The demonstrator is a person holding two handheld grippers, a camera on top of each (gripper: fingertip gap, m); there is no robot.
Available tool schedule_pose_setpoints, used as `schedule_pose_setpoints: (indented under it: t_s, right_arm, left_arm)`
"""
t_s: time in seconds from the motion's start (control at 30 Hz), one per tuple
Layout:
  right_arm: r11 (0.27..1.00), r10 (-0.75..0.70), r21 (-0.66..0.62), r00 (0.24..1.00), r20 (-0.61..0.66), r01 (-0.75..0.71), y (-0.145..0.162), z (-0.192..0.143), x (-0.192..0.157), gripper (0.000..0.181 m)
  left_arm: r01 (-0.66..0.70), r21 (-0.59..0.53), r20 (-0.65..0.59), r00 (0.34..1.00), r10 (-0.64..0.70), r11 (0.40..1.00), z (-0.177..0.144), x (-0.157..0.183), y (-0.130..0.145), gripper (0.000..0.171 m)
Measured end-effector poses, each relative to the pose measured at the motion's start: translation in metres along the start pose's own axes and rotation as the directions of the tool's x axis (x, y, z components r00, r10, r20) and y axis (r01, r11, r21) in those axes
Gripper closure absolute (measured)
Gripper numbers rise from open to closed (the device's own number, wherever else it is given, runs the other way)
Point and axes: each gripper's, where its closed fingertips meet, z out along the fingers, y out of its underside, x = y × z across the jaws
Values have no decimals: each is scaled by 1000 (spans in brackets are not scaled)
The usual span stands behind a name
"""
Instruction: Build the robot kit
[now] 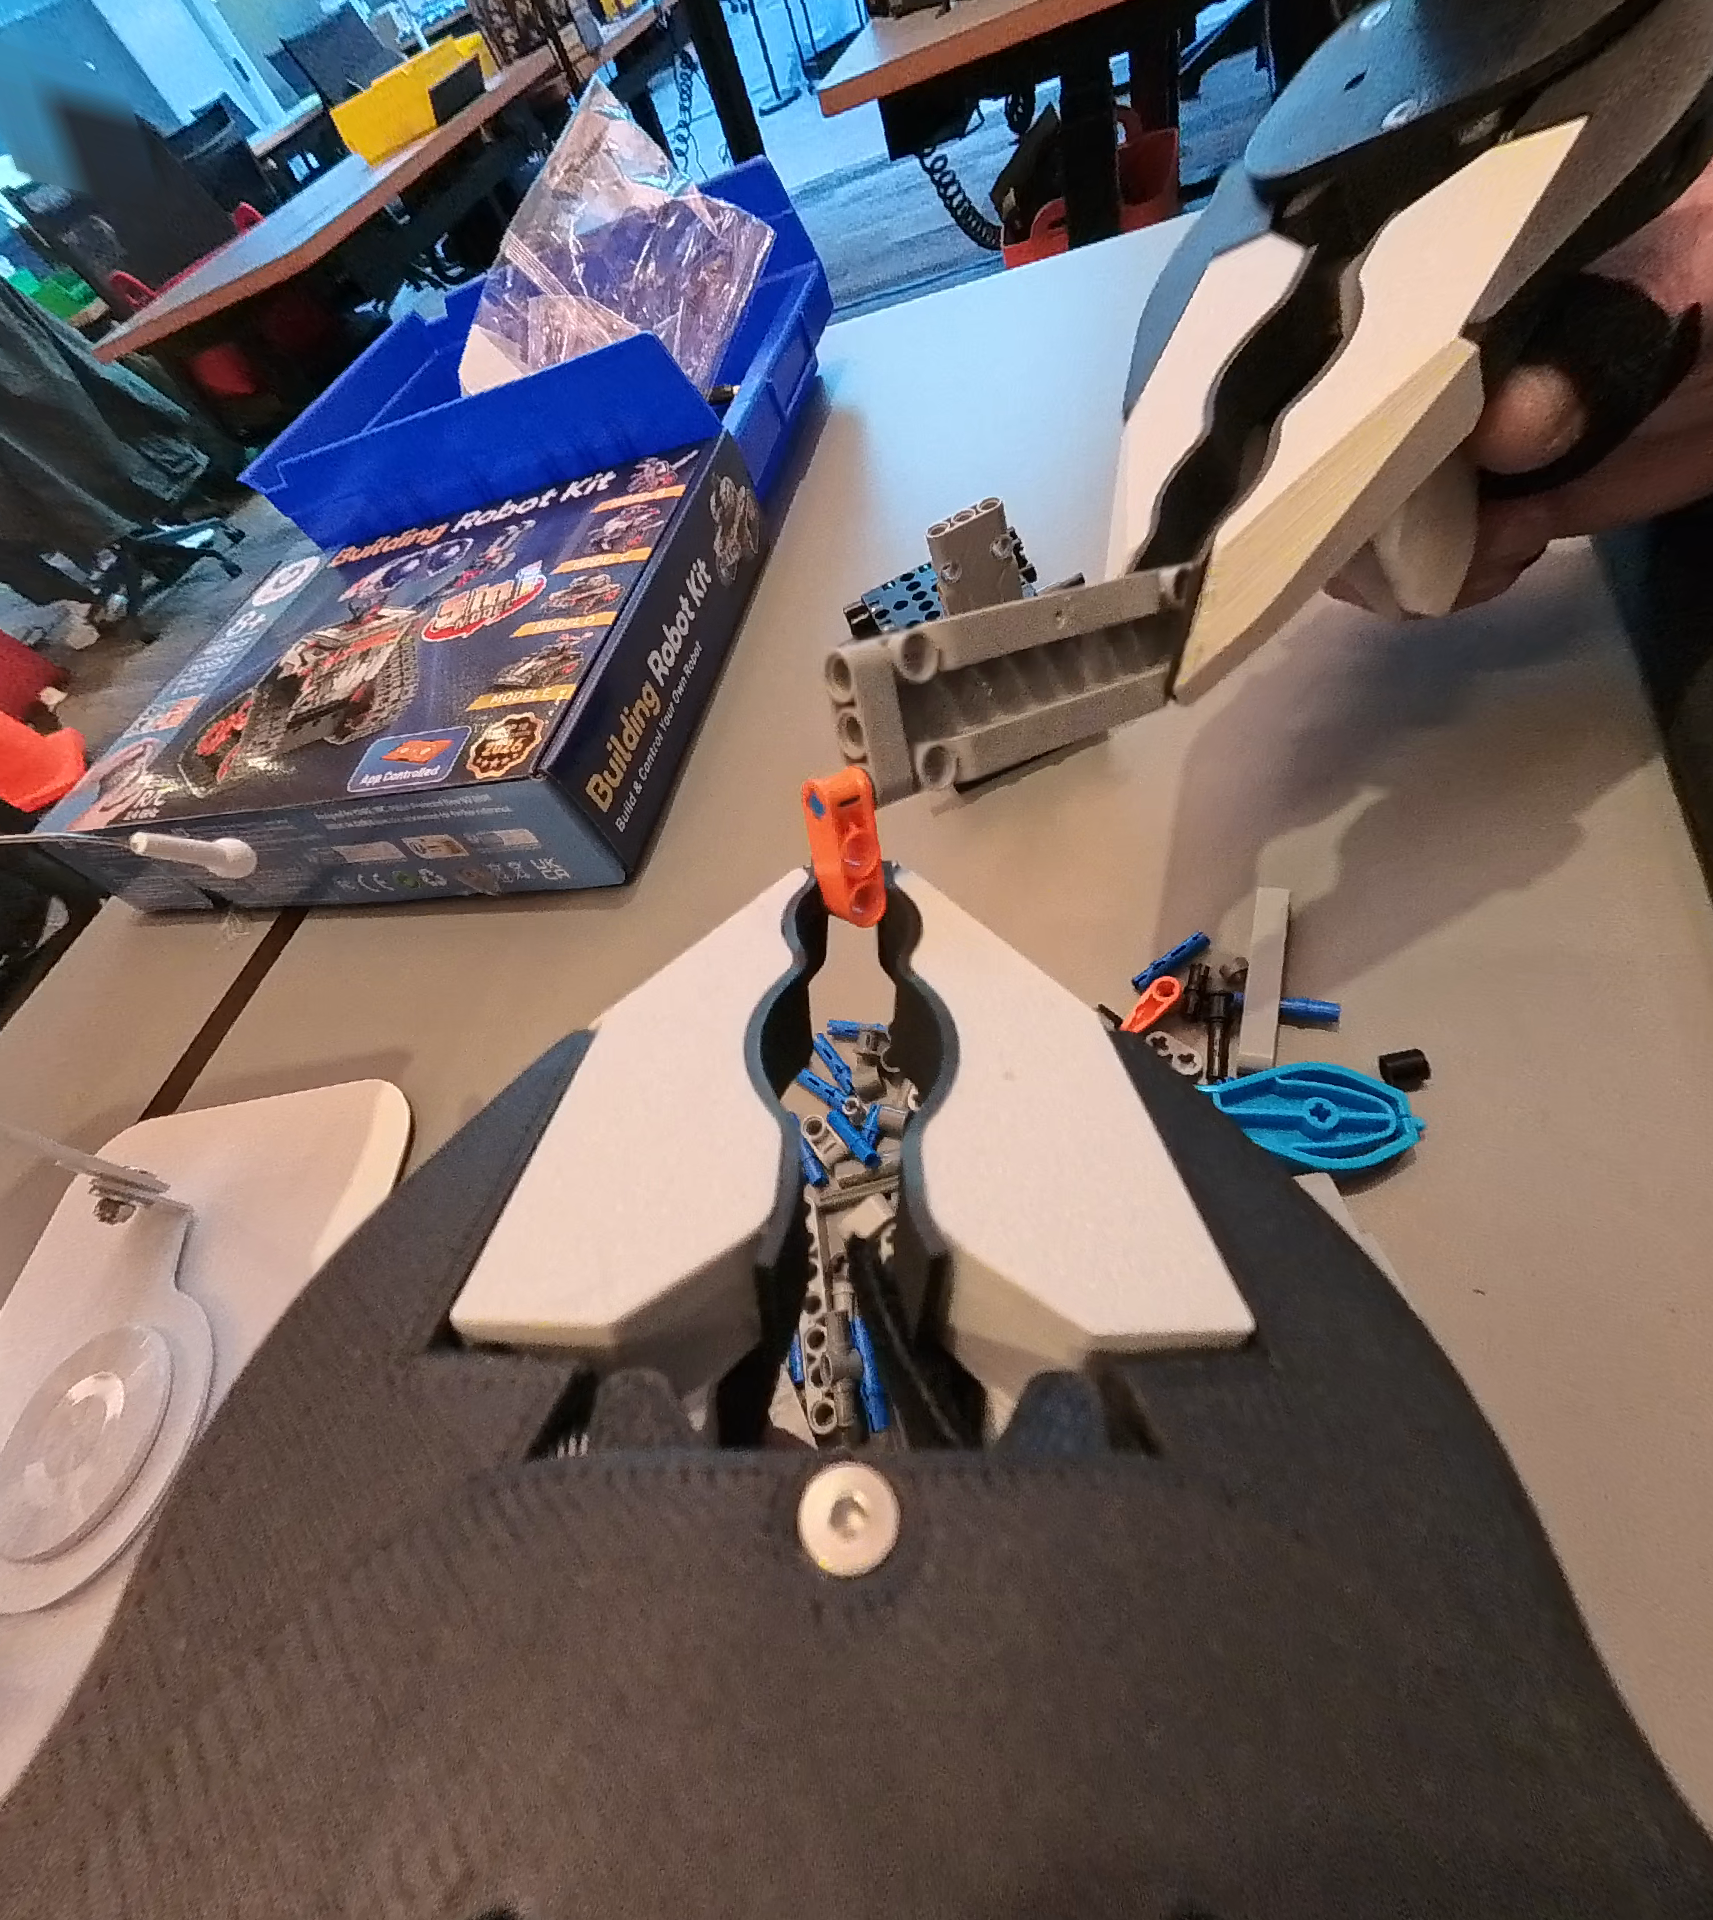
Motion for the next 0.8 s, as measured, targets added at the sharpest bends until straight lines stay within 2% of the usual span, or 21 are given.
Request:
schedule_pose_setpoints:
  t_s: [0.4, 0.8]
  right_arm:
    - [999, -33, -12, 999, 6, 33, 2, -5, -2, 176]
    - [1000, -12, -18, 1000, -28, 12, 5, -10, 10, 175]
  left_arm:
    - [-84, -39, -62, 995, 82, 996, 0, 10, 6, 160]
    - [-101, -76, -38, 994, 99, 992, -5, 1, 11, 159]
